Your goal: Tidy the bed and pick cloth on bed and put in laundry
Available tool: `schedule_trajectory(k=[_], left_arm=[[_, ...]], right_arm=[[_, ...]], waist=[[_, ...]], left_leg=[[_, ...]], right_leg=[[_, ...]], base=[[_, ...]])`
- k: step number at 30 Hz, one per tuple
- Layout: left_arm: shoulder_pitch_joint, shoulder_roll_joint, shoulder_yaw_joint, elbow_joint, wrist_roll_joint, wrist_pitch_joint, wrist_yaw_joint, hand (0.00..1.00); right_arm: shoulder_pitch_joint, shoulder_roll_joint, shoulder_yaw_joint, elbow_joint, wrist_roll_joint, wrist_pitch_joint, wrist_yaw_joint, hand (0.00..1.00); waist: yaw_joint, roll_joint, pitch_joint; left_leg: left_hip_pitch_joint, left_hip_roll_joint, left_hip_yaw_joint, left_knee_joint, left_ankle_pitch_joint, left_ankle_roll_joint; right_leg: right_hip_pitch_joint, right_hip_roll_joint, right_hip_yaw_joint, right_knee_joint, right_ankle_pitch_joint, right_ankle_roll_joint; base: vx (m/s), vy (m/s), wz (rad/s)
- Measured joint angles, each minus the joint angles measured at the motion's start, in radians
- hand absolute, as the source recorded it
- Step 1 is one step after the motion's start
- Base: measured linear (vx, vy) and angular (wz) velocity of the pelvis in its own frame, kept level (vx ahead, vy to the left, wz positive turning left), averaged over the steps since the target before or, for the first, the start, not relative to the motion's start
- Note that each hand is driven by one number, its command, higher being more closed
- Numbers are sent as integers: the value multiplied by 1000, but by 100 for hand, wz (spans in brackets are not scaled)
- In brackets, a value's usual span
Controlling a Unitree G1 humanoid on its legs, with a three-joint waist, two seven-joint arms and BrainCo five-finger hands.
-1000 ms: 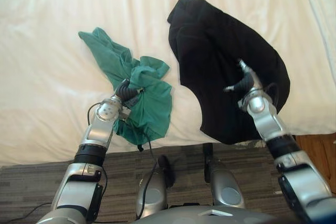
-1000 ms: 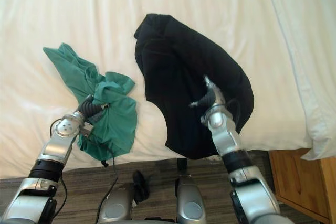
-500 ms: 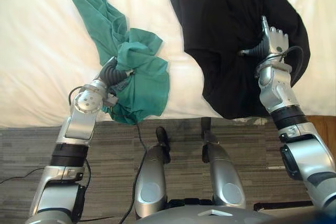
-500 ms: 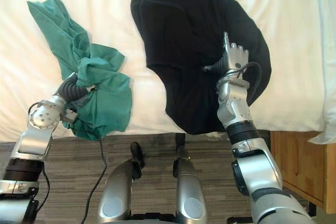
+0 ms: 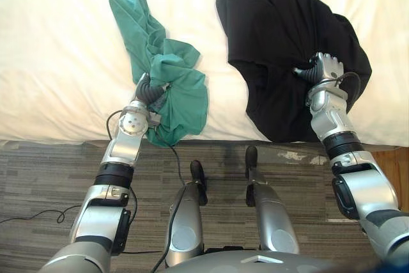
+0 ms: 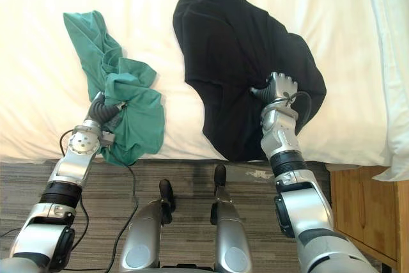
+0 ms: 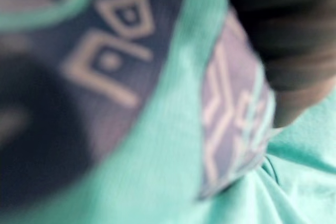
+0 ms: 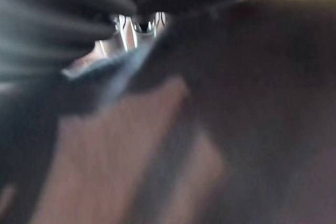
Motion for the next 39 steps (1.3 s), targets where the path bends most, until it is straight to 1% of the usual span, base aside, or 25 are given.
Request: schedule_trajectory(k=[2,4,6,8,9,10,11,12,13,14,16,17,18,19,20,22,23,25,27,28,30,31,35,38,39], left_arm=[[-9,-10,0,30,21,-11,0,100],[-16,-26,-1,65,37,-14,10,100],[-16,-33,-2,79,37,-14,14,100],[-16,-33,-7,111,37,-14,16,100],[-16,-33,-10,119,37,-14,16,100],[-15,-33,-16,131,38,-13,17,100],[-6,-33,-23,148,37,-13,18,100],[-2,-33,-24,154,37,-13,18,100],[9,-33,-25,162,38,-11,19,100],[24,-33,-26,162,37,-7,19,100],[43,-33,-29,162,37,-3,19,100],[54,-33,-32,162,38,4,19,100],[72,-33,-34,162,38,16,19,100],[93,-36,-36,163,38,28,19,100],[101,-38,-38,165,38,33,18,100],[133,-45,-62,191,37,62,18,100],[137,-47,-66,197,37,69,17,100],[175,-64,-74,213,37,102,8,100],[196,-69,-75,213,37,114,-5,100],[223,-70,-75,213,37,124,-25,100],[236,-72,-76,213,37,139,-35,100],[251,-78,-76,213,38,153,-54,100],[284,-86,-77,213,57,163,-85,100],[307,-95,-85,212,66,186,-98,100],[309,-95,-88,211,66,187,-98,100]], right_arm=[[3,0,-1,28,5,-13,7,100],[20,0,-2,45,65,-40,11,100],[41,2,-2,45,96,-60,10,100],[82,16,-6,46,191,-100,-4,100],[92,19,-9,47,211,-110,-9,100],[116,24,-13,47,256,-133,-24,100],[168,37,-17,47,332,-179,-54,100],[186,42,-20,47,358,-195,-64,100],[224,59,-24,48,407,-231,-85,100],[262,67,-24,49,447,-272,-103,0],[308,79,-24,54,484,-321,-133,0],[335,91,-23,61,503,-356,-156,0],[374,112,-23,74,517,-408,-201,0],[407,129,-21,90,532,-445,-236,0],[422,136,-19,97,534,-457,-250,0],[505,165,1,111,547,-505,-319,0],[522,169,4,112,547,-512,-332,0],[598,194,26,111,538,-544,-391,0],[635,197,46,105,518,-552,-406,0],[669,206,54,104,499,-557,-409,0],[686,215,62,102,482,-554,-412,0],[712,219,83,89,459,-549,-412,0],[757,220,125,41,428,-522,-416,0],[786,219,135,-12,410,-499,-433,0],[787,218,135,-22,410,-496,-435,0]], waist=[[0,-2,-1],[-1,-4,-2],[-1,-6,-3],[-4,-12,-5],[-4,-13,-5],[-5,-15,-5],[-6,-21,-7],[-7,-23,-9],[-10,-29,-12],[-14,-32,-14],[-16,-38,-22],[-18,-40,-27],[-23,-42,-33],[-31,-42,-46],[-33,-42,-57],[-40,-40,-98],[-41,-39,-102],[-43,-36,-138],[-47,-35,-151],[-57,-33,-168],[-59,-34,-172],[-58,-32,-190],[-57,-31,-200],[-57,-26,-219],[-57,-25,-219]], left_leg=[[14,-3,0,-5,0,0],[42,-9,2,-20,2,2],[61,-11,4,-31,2,1],[99,-14,10,-50,3,0],[108,-14,10,-53,3,0],[127,-14,11,-61,4,-1],[165,-17,13,-84,7,-5],[178,-18,14,-91,8,-6],[204,-20,16,-108,10,-8],[232,-22,18,-123,13,-8],[262,-26,24,-143,18,-9],[282,-29,28,-158,20,-10],[314,-32,35,-177,21,-10],[338,-36,38,-191,21,-10],[343,-37,39,-195,21,-10],[400,-44,50,-232,21,-10],[414,-45,52,-238,21,-10],[476,-50,67,-270,20,-12],[501,-51,71,-283,20,-12],[526,-57,75,-295,19,-12],[543,-61,83,-296,19,-12],[548,-65,89,-296,16,-11],[573,-69,91,-298,14,-7],[578,-70,95,-308,15,-6],[578,-70,96,-310,15,-6]], right_leg=[[14,-2,0,-4,0,0],[40,-6,-1,-13,0,1],[56,-7,-2,-20,0,2],[89,-8,-2,-31,-2,5],[98,-8,-3,-35,-2,5],[117,-8,-5,-42,-3,6],[150,-7,-6,-53,-6,10],[161,-7,-7,-55,-7,12],[178,-7,-7,-57,-13,19],[200,-7,-8,-60,-18,20],[221,-8,-5,-68,-20,23],[236,-9,-3,-75,-21,24],[259,-10,1,-79,-27,30],[276,-11,2,-80,-34,33],[280,-12,2,-81,-36,35],[322,-12,4,-93,-46,46],[334,-12,4,-96,-47,48],[386,-13,8,-115,-51,51],[406,-15,8,-119,-53,53],[423,-19,8,-121,-55,57],[441,-22,9,-124,-56,57],[445,-27,12,-125,-56,57],[467,-30,16,-124,-56,56],[467,-29,20,-122,-56,57],[465,-29,22,-121,-56,57]], base=[[0,0,0],[0,0,0],[14,0,-2],[34,-1,-5],[33,-2,-3],[56,-1,-3],[68,-1,-4],[74,0,-5],[66,0,-4],[68,5,-5],[74,11,-7],[100,22,-13],[89,32,-12],[70,29,-9],[87,32,-6],[110,34,-9],[85,34,-12],[64,30,-16],[24,17,-10],[12,14,-5],[-22,20,-10],[-53,17,-10],[-60,0,-4],[-63,-23,-4],[-50,-22,-11]])
